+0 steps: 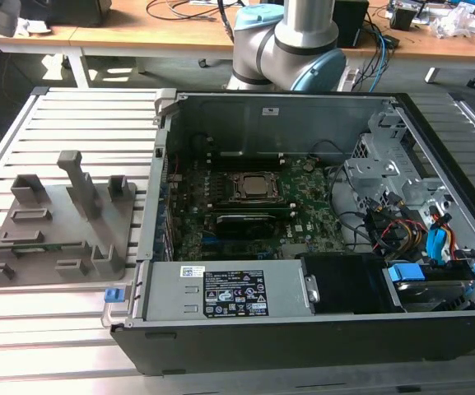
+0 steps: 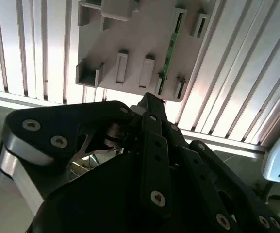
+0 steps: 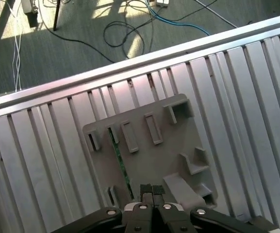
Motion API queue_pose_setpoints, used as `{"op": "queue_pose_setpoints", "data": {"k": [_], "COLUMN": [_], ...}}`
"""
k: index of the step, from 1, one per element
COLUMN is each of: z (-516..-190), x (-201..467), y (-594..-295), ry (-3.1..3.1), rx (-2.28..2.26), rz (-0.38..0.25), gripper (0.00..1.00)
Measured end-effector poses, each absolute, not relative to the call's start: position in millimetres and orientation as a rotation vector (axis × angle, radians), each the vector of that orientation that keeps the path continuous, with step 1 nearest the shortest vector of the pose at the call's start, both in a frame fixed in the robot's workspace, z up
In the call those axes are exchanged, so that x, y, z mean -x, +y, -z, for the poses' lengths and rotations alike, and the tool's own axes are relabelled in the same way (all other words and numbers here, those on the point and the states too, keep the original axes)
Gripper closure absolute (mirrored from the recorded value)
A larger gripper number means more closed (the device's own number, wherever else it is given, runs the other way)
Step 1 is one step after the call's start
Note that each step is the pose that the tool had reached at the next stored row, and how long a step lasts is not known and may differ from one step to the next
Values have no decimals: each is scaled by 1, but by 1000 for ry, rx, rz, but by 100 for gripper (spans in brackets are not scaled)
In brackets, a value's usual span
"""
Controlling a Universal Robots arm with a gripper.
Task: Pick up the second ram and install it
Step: 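Pick up the second ram and move it above second insertion slot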
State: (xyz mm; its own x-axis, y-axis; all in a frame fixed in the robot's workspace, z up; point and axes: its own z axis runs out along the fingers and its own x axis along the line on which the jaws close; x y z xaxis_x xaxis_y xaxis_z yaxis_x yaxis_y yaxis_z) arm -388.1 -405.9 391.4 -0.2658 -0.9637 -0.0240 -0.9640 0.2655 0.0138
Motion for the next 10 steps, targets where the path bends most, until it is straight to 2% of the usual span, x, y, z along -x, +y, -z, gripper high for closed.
{"op": "queue_pose_setpoints", "data": {"k": [10], "z": [-391], "x": [388], "y": [-406], "ry": [2354], "rx": [2066], "rz": [-41], "gripper": [89]}}
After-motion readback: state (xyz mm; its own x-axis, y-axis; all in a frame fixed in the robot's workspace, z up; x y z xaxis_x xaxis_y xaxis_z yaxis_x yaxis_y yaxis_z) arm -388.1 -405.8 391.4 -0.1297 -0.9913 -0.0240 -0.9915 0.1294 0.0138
